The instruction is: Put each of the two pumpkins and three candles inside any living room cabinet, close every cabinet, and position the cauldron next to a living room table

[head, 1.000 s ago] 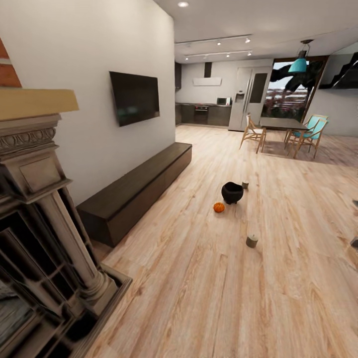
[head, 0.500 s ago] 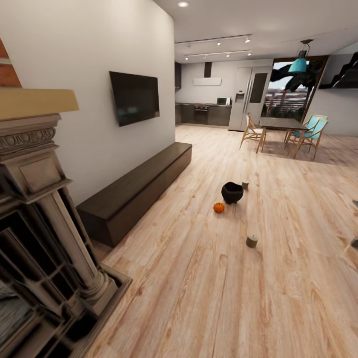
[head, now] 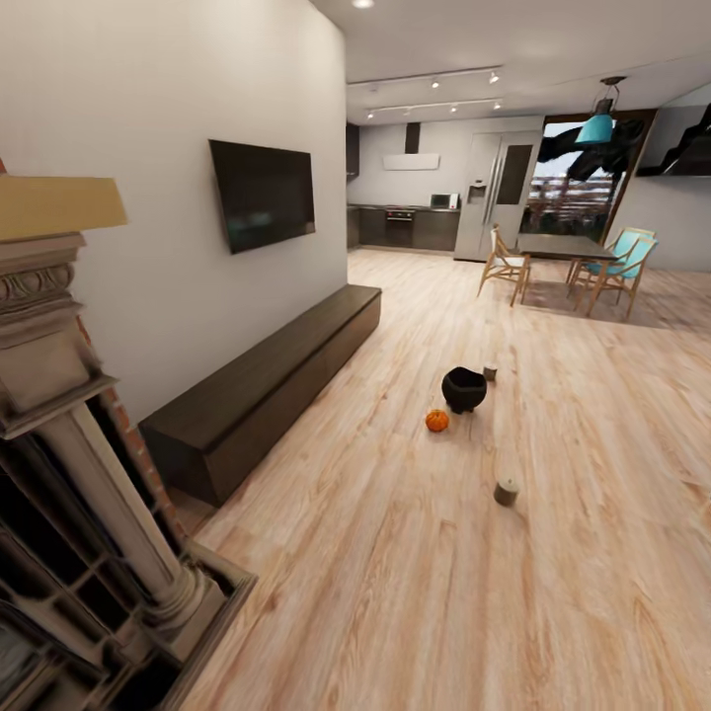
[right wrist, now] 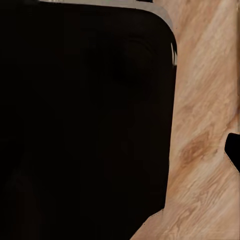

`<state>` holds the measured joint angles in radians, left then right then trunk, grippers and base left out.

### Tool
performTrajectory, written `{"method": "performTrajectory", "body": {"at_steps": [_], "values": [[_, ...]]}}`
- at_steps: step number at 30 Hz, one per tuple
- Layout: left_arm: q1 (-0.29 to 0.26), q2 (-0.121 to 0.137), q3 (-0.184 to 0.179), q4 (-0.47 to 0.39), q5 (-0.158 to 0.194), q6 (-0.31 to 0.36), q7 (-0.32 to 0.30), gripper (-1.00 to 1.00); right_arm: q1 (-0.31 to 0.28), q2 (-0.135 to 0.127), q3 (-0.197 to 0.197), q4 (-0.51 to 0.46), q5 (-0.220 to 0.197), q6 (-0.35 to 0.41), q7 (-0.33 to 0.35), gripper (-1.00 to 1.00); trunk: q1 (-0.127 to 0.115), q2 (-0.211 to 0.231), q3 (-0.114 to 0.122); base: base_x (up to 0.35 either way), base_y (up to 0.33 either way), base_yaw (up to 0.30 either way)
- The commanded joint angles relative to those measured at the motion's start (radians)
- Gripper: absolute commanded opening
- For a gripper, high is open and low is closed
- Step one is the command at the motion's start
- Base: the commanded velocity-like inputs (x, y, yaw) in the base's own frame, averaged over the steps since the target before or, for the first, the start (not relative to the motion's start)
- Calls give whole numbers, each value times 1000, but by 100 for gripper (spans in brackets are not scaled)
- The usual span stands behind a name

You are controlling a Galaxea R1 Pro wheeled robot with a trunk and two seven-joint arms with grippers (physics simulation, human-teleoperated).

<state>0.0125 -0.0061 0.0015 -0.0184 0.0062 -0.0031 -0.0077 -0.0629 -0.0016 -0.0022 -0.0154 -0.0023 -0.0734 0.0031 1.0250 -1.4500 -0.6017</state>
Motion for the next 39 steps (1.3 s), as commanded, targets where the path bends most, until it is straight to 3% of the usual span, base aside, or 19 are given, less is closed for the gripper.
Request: {"method": "performTrajectory", "body": {"at_steps": [1,16,39], "values": [[0,0,0,0,0,0,0,100,0,0,0,0,0,-1,0,100,0,0,0,332,0,-86],[0,0,0,0,0,0,0,100,0,-1,-4,0,-4,-6,0,100,0,0,0,334,0,-247],[0,0,0,0,0,0,0,100,0,2,5,-1,4,-10,0,100,0,0,0,334,0,-9]]}}
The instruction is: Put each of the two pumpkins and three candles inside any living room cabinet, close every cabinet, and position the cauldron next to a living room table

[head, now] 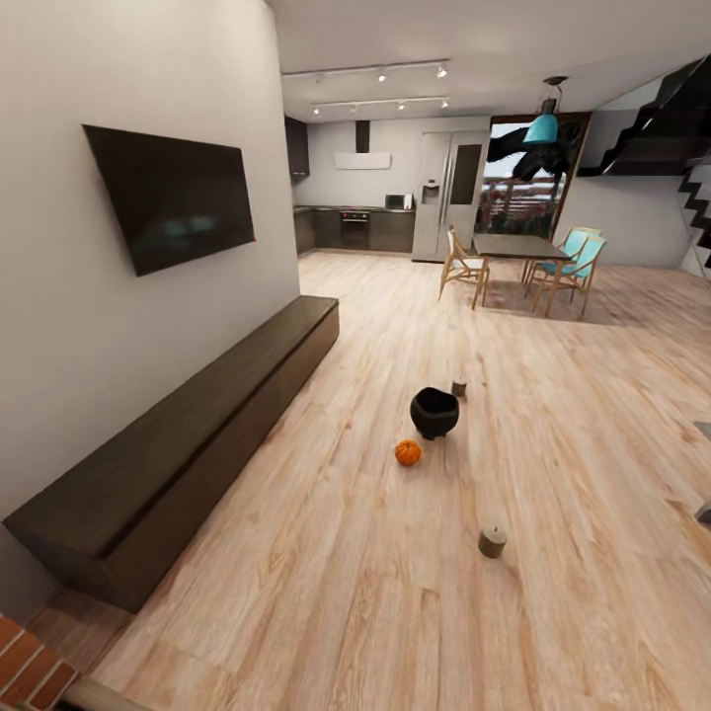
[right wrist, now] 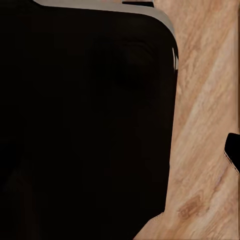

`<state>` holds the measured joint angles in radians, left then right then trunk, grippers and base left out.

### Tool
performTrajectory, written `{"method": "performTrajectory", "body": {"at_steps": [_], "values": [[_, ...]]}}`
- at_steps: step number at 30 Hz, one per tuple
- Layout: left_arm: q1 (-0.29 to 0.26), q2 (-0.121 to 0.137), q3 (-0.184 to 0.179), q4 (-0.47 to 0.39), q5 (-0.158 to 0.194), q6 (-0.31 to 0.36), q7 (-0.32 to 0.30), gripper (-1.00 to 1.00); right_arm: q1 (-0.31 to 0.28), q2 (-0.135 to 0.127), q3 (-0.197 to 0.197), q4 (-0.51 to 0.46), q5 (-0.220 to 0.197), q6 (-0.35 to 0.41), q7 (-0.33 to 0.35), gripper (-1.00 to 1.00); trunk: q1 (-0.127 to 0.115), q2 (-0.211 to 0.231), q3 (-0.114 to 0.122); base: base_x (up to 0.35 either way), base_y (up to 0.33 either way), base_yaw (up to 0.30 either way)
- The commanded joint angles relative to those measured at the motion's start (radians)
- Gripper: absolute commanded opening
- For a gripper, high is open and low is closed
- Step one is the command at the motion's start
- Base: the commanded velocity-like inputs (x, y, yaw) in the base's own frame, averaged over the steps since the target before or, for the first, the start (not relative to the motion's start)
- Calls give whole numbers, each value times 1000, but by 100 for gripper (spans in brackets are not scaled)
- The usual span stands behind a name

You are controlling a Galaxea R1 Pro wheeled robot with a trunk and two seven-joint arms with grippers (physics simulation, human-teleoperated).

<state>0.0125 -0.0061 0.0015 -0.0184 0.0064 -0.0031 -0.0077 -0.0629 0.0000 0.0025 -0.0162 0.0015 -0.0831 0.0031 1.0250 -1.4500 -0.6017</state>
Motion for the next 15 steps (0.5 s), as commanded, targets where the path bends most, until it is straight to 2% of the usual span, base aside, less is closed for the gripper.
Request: {"method": "performTrajectory", "body": {"at_steps": [1,15], "values": [[0,0,0,0,0,0,0,100,0,0,0,0,0,0,0,100,0,0,0,334,0,0],[0,0,0,0,0,0,0,100,0,0,-1,0,0,-1,0,100,0,0,-8,334,0,0]]}}
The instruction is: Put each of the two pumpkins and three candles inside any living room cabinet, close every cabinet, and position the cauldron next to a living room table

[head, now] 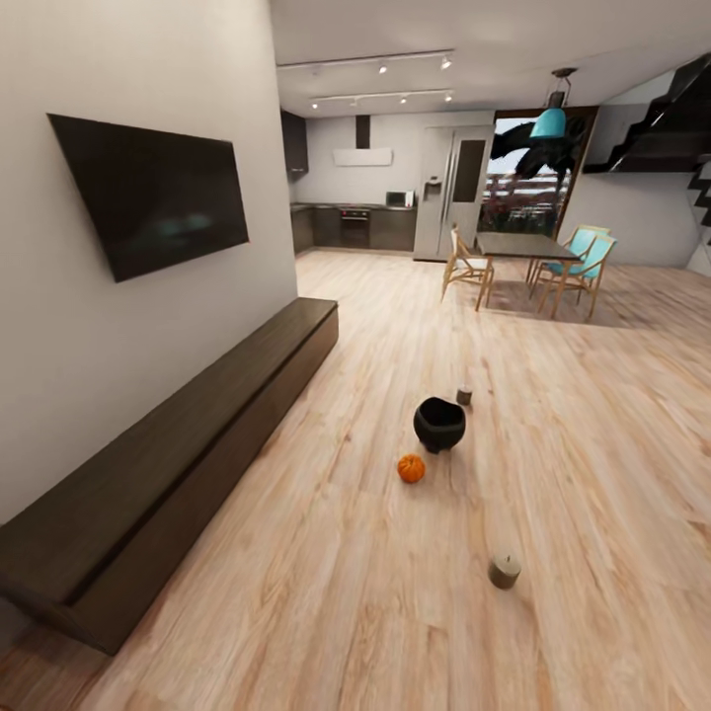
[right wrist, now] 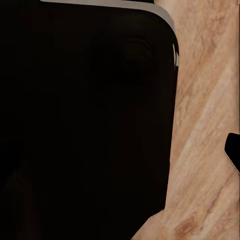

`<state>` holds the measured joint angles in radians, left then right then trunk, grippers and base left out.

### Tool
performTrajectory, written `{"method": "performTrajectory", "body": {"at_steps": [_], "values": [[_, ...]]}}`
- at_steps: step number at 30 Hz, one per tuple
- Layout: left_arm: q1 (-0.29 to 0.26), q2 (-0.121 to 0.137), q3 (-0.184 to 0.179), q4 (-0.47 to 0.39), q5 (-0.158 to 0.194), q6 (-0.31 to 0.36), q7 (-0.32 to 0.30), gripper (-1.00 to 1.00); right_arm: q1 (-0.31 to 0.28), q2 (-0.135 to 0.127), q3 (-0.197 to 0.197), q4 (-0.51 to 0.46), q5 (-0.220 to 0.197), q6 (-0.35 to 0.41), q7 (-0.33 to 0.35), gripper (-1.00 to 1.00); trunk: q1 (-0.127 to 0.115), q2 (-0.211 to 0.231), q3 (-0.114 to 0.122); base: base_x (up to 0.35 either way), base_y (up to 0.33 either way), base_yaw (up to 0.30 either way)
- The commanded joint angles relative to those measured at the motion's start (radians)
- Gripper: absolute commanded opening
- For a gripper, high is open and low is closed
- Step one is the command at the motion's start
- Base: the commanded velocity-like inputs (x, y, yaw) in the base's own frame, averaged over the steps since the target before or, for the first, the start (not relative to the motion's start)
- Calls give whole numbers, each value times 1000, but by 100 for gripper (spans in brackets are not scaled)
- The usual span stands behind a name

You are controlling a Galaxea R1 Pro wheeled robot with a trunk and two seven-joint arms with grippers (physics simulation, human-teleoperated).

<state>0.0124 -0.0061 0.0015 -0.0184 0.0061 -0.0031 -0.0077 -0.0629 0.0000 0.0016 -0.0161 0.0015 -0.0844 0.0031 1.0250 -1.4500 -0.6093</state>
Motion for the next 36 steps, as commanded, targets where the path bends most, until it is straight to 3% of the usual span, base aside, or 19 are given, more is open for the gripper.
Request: {"method": "performTrajectory", "body": {"at_steps": [1,16,36], "values": [[0,0,0,0,0,0,0,100,0,0,0,0,0,0,0,100,0,0,-1,334,0,0],[0,0,0,0,0,0,0,100,0,0,0,-1,0,-1,-2,100,0,0,-19,333,-36,83],[0,0,0,0,0,-1,0,100,0,1,0,-1,0,-2,-7,100,0,0,-40,275,-203,210]]}}
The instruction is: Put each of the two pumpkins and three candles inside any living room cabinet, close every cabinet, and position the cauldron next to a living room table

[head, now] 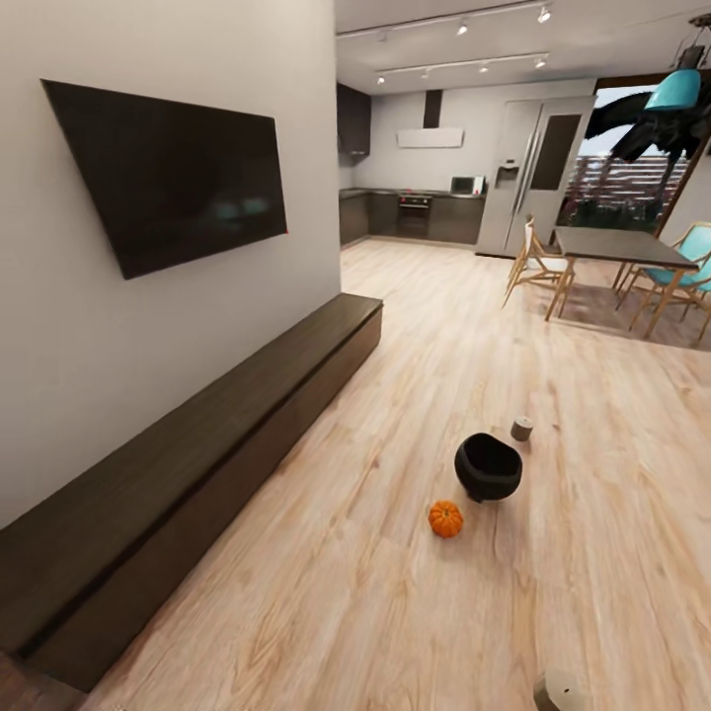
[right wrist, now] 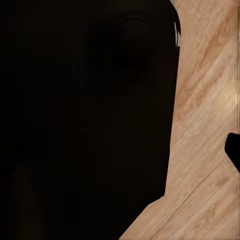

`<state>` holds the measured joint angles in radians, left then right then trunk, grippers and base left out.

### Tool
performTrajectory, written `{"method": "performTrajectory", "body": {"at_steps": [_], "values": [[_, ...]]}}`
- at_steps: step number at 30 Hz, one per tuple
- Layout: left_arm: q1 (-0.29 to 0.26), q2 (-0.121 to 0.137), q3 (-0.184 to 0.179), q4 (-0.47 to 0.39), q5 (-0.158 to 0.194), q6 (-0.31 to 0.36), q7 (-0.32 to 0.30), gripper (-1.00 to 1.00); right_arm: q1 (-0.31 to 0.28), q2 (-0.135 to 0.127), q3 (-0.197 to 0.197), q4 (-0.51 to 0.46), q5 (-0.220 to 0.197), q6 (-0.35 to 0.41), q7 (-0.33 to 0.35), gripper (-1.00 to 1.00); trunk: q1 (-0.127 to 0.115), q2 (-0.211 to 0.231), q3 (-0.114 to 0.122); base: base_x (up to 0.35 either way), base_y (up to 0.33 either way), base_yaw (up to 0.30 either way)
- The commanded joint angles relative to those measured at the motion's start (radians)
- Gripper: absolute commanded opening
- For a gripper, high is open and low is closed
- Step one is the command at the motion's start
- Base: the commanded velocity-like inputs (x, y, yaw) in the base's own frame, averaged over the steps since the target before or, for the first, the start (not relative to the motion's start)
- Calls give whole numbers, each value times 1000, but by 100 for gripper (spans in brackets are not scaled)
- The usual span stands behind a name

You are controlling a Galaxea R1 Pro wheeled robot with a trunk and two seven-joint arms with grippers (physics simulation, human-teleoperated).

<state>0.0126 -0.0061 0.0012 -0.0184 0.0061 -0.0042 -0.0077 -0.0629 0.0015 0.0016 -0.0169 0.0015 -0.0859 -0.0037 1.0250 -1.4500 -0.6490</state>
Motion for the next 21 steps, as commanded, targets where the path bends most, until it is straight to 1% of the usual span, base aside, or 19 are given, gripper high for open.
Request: {"method": "performTrajectory", "body": {"at_steps": [1,4,7,10,21], "values": [[0,0,0,0,0,0,0,100,0,0,0,0,0,0,0,100,0,0,-1,134,-100,235],[0,0,0,0,0,0,0,100,0,0,1,0,0,-10,0,100,0,0,-4,49,-37,237],[0,0,0,0,0,0,0,100,0,0,1,2,0,-52,-1,100,0,0,-7,15,-12,238],[0,0,0,0,0,0,0,100,0,1,0,3,0,-73,-1,100,0,0,-10,5,-4,238],[0,0,0,0,0,0,0,100,0,0,0,3,-4,-79,-1,100,0,0,-21,0,0,239]]}}
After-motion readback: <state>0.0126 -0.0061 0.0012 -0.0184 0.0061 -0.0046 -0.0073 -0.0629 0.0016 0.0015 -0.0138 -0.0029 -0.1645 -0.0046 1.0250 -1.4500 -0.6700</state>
